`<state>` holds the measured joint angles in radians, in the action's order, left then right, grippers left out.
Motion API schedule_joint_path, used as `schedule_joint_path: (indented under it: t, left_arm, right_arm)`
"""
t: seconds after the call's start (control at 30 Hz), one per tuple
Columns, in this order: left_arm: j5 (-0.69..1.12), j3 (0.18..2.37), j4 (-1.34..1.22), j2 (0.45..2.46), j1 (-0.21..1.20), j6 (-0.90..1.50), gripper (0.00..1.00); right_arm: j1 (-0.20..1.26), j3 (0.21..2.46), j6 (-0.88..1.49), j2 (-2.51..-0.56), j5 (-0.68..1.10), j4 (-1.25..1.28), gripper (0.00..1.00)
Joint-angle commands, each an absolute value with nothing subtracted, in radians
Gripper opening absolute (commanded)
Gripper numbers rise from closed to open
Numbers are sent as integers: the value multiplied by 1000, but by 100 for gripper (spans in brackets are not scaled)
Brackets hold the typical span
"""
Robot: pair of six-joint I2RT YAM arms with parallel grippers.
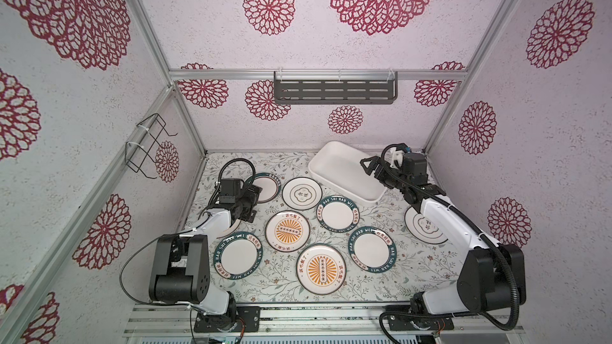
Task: Place the plates into the plastic bin on the countertop
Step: Pick up the plate from the top-left of the table.
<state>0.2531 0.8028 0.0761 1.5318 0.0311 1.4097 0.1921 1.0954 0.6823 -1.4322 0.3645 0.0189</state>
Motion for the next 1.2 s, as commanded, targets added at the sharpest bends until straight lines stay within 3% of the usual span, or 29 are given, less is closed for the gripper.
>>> schedule_joint_path:
  t: [0.0, 0.27, 0.47, 0.77, 0.9, 1.0, 1.17]
  left_arm:
    - [191, 761, -39, 1520, 46, 1500, 98]
    - [158, 724, -281, 1650, 54, 1551, 89]
    - [144, 746, -334, 1738, 53, 1544, 85]
    - [97, 698, -419, 1819, 47, 1623, 81]
    - [112, 756, -297, 1845, 48, 1580, 76]
    - [99, 766, -293, 1863, 57, 1582, 70]
    - [97, 757, -336, 1892, 46, 1617, 46]
  right_arm:
    - [177, 1093, 618, -1375, 442, 13, 99]
    - [161, 1026, 613, -1336, 534, 114, 99]
    - [161, 949, 772, -1309, 468, 245, 99]
    - [162, 918, 760, -1307, 400, 239, 99]
    - [163, 881, 804, -1296, 307, 259, 99]
    - [164, 840, 868, -1283, 262, 295, 99]
    - [164, 807, 893, -1273, 265, 289, 99]
